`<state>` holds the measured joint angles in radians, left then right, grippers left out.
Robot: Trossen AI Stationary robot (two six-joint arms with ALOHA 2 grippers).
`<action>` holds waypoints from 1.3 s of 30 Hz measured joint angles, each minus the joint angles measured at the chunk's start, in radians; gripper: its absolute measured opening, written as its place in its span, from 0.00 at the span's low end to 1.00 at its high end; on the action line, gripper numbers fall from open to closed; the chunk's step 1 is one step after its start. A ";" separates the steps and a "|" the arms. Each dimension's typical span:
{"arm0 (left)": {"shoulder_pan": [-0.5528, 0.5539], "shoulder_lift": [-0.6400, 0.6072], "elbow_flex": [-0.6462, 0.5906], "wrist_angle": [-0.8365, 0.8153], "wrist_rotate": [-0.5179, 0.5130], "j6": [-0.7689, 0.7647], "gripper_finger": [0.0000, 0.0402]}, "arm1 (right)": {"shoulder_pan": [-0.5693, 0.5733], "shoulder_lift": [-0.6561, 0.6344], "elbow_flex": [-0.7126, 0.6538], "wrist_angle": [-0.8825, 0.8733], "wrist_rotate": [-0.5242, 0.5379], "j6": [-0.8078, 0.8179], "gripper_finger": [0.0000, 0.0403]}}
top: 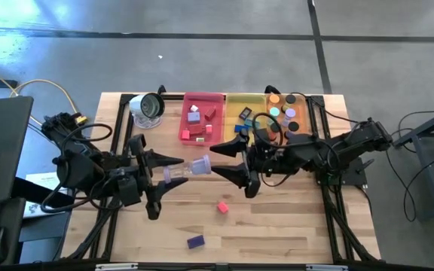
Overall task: Pick & Place Office items
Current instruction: Put the violet hourglass into the orange bin
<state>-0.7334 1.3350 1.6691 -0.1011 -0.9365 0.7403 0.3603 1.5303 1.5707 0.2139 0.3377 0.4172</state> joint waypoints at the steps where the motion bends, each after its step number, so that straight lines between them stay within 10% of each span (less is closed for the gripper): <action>1: 0.000 0.000 0.000 -0.001 0.000 0.000 0.44 | 0.000 0.000 0.000 0.003 0.000 -0.002 0.73; 19: 0.001 0.001 0.000 -0.004 -0.008 -0.018 0.44 | 0.000 0.000 0.000 -0.042 -0.188 0.026 0.73; 39: 0.001 0.001 0.000 -0.012 -0.004 -0.038 0.44 | -0.002 0.000 0.000 -0.053 -0.041 0.032 0.73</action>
<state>-0.7329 1.3357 1.6688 -0.1130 -0.9402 0.7026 0.3580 1.5307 1.5707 0.1605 0.2968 0.4496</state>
